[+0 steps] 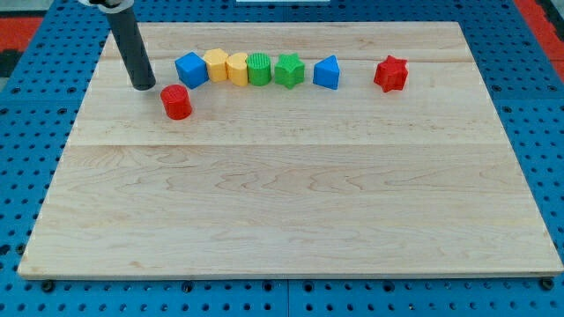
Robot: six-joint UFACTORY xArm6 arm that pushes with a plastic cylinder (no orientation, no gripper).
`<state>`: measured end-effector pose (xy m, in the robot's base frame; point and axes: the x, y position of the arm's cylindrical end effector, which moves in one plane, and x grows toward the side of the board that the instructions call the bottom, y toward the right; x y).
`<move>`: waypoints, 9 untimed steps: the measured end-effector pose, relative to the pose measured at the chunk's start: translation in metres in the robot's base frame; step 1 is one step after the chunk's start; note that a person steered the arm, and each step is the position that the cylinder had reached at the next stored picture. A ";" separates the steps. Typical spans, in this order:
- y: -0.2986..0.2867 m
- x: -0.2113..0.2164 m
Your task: Move the arm to the top of the cube
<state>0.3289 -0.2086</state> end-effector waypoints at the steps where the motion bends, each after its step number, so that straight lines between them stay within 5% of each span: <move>1: -0.008 -0.018; 3: -0.007 -0.104; 5: 0.030 -0.137; 9: 0.040 -0.119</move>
<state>0.2103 -0.1682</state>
